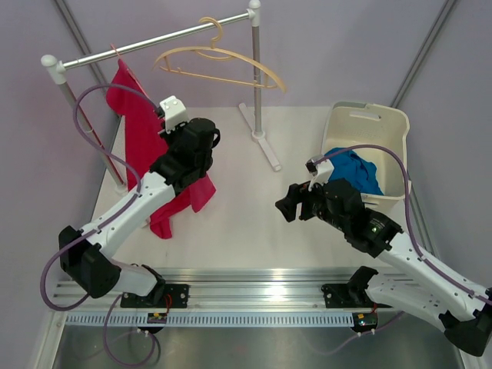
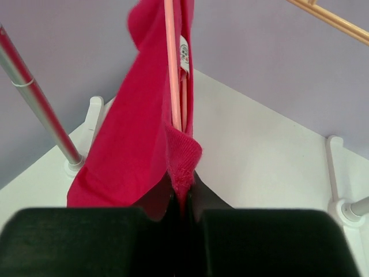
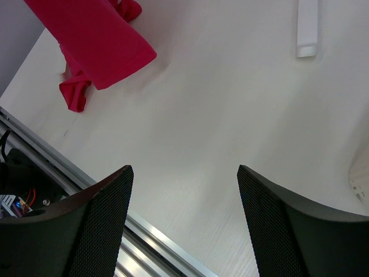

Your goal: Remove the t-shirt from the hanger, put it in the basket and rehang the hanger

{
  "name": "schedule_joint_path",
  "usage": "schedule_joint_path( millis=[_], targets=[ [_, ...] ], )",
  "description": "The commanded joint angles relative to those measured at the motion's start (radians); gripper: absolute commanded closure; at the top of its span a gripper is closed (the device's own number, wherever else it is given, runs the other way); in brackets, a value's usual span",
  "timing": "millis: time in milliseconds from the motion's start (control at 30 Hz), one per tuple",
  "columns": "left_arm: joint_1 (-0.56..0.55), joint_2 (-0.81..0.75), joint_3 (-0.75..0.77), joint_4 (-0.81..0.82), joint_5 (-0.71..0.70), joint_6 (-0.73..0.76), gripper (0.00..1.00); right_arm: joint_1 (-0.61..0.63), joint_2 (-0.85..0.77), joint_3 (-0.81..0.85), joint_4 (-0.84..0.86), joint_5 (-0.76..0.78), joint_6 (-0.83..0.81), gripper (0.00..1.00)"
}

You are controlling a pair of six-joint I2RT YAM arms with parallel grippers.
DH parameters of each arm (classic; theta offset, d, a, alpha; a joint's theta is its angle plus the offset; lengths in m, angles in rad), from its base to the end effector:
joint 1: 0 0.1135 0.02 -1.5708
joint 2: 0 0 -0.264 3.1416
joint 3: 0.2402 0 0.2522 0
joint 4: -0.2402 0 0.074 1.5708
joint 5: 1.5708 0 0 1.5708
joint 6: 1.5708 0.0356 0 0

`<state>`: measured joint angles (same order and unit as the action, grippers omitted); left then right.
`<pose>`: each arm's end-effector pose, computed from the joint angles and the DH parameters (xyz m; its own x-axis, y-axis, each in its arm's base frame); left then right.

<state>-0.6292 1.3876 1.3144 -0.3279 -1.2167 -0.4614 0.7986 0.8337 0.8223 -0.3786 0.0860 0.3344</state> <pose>0.2623 -0.1496 0.3813 -0.0627 -0.1453 -0.9874 -0.5829 0.8084 -0.0819 0.1344 0.1336 0.3246 -0.4666 -0.0104 -0.8844 -0.5348 0.7998 0.2727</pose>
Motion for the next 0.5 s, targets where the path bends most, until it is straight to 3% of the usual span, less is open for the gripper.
schedule_joint_path(
  millis=[0,467],
  targets=[
    [0.005,-0.061,0.049,0.043,0.008,0.027,1.0,0.01,0.004,0.009,0.029,0.003,-0.023,0.2],
    [-0.026,-0.223,0.082,0.084,0.134,0.194,1.0,0.01,0.038,0.012,0.038,0.023,-0.032,0.2]
  ],
)
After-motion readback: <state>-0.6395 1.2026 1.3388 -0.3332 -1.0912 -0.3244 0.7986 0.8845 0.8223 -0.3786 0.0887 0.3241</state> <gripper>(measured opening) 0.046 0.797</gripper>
